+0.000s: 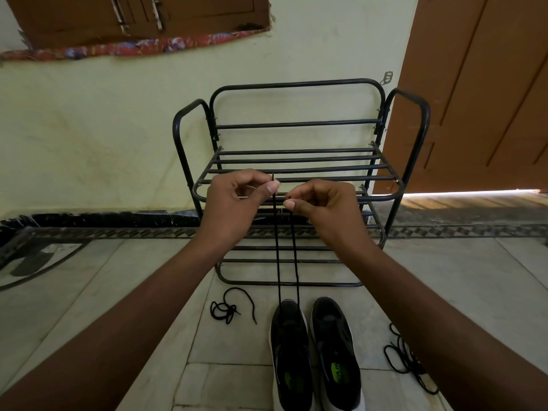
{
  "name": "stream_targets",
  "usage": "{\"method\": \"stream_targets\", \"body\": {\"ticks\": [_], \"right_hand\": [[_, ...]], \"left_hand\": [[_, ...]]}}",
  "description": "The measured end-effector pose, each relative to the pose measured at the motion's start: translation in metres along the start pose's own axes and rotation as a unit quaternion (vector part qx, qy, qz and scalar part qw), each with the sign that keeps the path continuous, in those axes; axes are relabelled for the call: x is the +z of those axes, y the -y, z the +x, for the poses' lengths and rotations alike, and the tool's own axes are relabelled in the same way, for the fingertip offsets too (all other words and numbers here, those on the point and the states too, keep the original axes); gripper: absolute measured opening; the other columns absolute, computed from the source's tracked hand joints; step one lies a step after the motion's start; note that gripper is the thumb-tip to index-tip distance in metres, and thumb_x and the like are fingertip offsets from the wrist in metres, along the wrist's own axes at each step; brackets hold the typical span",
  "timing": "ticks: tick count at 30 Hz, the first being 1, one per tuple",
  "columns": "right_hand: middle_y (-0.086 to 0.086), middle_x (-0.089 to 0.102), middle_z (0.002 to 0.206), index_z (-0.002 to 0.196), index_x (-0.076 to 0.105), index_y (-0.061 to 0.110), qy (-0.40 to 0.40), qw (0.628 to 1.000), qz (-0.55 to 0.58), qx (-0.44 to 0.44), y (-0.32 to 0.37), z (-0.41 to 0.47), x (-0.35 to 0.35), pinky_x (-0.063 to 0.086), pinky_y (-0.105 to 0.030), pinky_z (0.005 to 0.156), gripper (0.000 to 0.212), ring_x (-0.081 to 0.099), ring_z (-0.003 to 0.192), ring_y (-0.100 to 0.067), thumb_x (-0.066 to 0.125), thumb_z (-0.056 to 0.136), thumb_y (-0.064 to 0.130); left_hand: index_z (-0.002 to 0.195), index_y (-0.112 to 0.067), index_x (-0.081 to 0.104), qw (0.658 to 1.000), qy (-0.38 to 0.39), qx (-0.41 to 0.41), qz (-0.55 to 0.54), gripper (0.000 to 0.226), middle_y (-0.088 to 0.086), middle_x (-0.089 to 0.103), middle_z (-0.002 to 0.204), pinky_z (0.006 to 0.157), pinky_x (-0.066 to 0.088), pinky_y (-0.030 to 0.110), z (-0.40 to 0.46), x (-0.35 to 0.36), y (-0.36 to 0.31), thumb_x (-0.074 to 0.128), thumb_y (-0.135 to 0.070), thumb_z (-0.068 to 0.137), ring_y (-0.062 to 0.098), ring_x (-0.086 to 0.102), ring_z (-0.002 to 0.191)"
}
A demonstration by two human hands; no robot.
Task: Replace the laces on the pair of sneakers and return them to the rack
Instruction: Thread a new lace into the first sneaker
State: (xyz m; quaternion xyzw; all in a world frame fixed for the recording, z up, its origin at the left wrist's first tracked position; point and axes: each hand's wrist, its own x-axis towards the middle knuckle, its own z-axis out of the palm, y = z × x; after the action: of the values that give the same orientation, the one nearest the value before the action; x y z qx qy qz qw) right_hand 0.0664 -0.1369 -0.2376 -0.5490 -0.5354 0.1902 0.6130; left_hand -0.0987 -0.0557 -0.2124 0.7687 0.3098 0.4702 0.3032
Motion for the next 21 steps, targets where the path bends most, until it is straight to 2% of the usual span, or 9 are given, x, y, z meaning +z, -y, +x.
{"method": "stream_targets", "body": {"ticks": [6, 11, 13, 16, 18, 21], "right_hand": [[-0.001, 0.075, 0.081, 0.089, 0.075, 0.014, 0.005, 1.000, -0.010, 0.001, -0.002, -0.001, 0.001, 0.059, -0.027, 0.075, 0.005, 0.071, 0.079, -0.015, 0.079, 0.086, 0.012], [-0.004, 0.075, 0.082, 0.091, 0.075, 0.011, 0.009, 1.000, -0.001, 0.002, -0.001, -0.001, 0.000, 0.061, -0.030, 0.076, 0.005, 0.073, 0.081, -0.019, 0.078, 0.087, 0.011], [-0.008, 0.075, 0.083, 0.092, 0.073, 0.006, 0.019, 1.000, 0.014, 0.008, -0.001, -0.001, 0.000, 0.062, -0.033, 0.075, 0.004, 0.074, 0.081, -0.019, 0.075, 0.089, 0.008], [-0.022, 0.072, 0.087, 0.097, 0.067, -0.005, 0.045, 0.996, 0.071, 0.038, -0.005, -0.003, -0.002, 0.064, -0.035, 0.071, 0.007, 0.077, 0.079, -0.025, 0.067, 0.094, 0.001], [-0.025, 0.070, 0.088, 0.100, 0.065, -0.006, 0.056, 0.994, 0.082, 0.053, -0.017, -0.006, -0.005, 0.063, -0.035, 0.070, 0.008, 0.075, 0.077, -0.027, 0.065, 0.095, 0.000], [-0.019, 0.070, 0.082, 0.098, 0.068, -0.001, 0.056, 0.994, 0.039, 0.086, -0.048, -0.010, -0.008, 0.058, -0.029, 0.062, 0.005, 0.070, 0.069, -0.024, 0.066, 0.095, 0.003]], "left_hand": [[0.098, -0.017, 0.080, 1.000, -0.003, -0.001, 0.002, 0.011, -0.010, 0.076, 0.089, 0.079, 0.056, 0.022, -0.001, -0.001, -0.001, 0.075, -0.026, 0.093, 0.006, 0.070, 0.088], [0.100, -0.014, 0.079, 1.000, 0.001, -0.005, -0.010, 0.012, -0.007, 0.076, 0.090, 0.077, 0.056, 0.021, -0.001, -0.003, -0.001, 0.075, -0.023, 0.093, 0.009, 0.072, 0.086], [0.101, -0.010, 0.077, 1.000, 0.010, -0.012, -0.026, 0.012, -0.003, 0.076, 0.089, 0.075, 0.057, 0.020, -0.002, -0.002, 0.000, 0.073, -0.020, 0.095, 0.009, 0.073, 0.083], [0.106, -0.005, 0.070, 0.995, 0.047, -0.040, -0.079, 0.016, 0.004, 0.075, 0.090, 0.072, 0.061, 0.029, -0.006, -0.002, 0.004, 0.058, -0.015, 0.104, 0.017, 0.075, 0.083], [0.109, -0.003, 0.064, 0.988, 0.061, -0.062, -0.128, 0.017, 0.008, 0.070, 0.082, 0.069, 0.062, 0.032, -0.010, 0.000, 0.011, 0.049, -0.011, 0.107, 0.024, 0.073, 0.076], [0.109, -0.002, 0.063, 0.986, 0.053, -0.094, -0.126, 0.017, 0.003, 0.057, 0.068, 0.055, 0.053, 0.028, -0.017, 0.013, 0.037, 0.047, -0.008, 0.108, 0.019, 0.059, 0.056]]}}
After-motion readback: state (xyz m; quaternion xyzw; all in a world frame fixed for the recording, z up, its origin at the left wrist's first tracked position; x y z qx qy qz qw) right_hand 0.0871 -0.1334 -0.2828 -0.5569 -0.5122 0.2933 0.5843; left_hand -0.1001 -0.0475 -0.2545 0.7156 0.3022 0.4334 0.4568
